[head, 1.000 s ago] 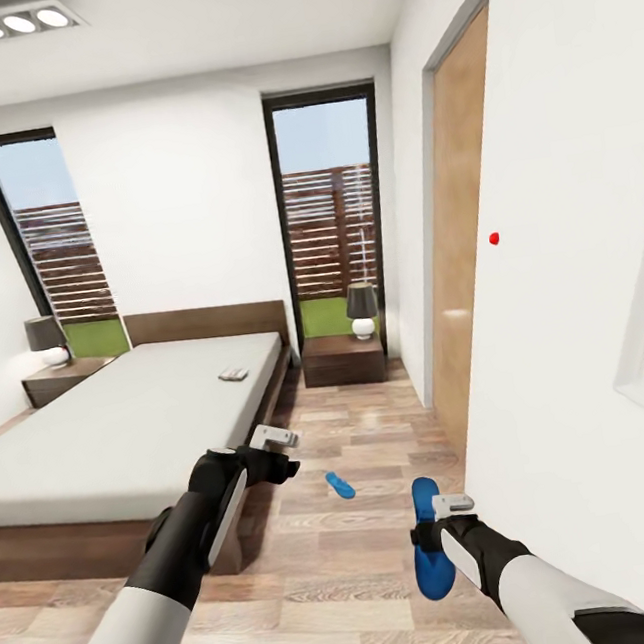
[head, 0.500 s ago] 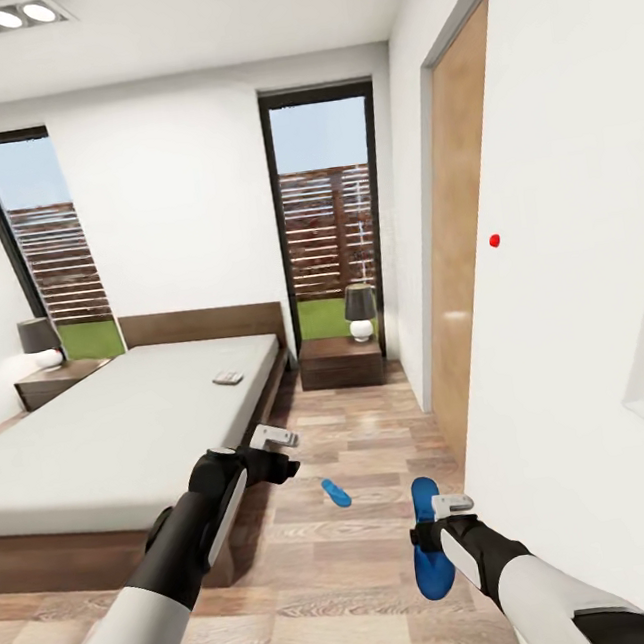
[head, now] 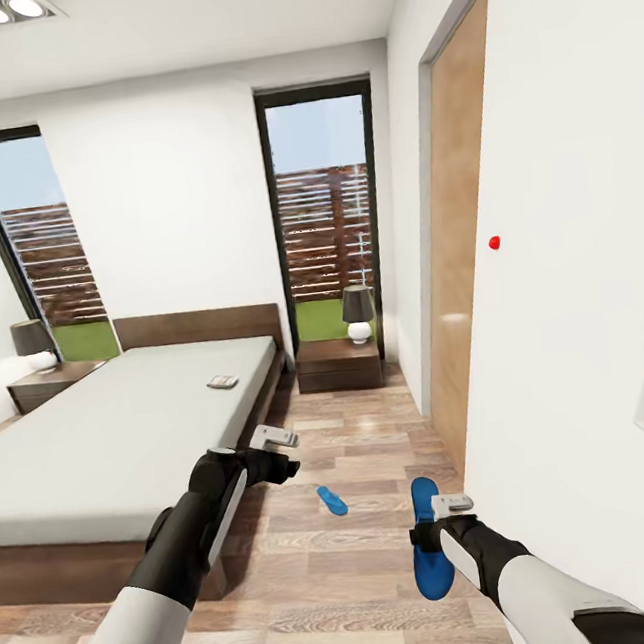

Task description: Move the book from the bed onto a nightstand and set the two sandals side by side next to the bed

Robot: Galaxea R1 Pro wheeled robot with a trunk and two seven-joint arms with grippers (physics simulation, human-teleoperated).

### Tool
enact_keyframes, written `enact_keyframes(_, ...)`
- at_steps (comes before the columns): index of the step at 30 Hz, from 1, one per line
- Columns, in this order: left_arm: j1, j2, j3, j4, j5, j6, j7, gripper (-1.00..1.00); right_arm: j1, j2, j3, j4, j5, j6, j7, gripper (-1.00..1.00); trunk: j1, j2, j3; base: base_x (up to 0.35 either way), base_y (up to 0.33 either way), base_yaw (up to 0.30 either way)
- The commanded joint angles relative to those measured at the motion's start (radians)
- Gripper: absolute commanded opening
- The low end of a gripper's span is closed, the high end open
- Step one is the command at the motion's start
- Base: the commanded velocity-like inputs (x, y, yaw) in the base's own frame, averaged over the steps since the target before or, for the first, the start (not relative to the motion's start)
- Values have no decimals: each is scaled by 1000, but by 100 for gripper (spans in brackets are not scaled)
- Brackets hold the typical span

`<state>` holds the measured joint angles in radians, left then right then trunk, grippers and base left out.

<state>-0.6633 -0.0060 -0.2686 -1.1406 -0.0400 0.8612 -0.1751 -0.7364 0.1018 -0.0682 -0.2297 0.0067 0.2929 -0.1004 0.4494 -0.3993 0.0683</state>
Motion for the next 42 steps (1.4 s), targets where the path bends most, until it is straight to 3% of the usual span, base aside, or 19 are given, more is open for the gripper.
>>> enact_keyframes(1, 0, 0, 0, -1, -4, 4, -4, 100, 0, 1, -7, -2, -1, 5, -2, -100, 1, -1, 0, 137, -80, 0)
enact_keyframes(42, 0, 0, 0, 1, -4, 4, -4, 100, 0, 1, -6, -2, 1, 5, -2, -100, 1, -1, 0, 141, -9, 16)
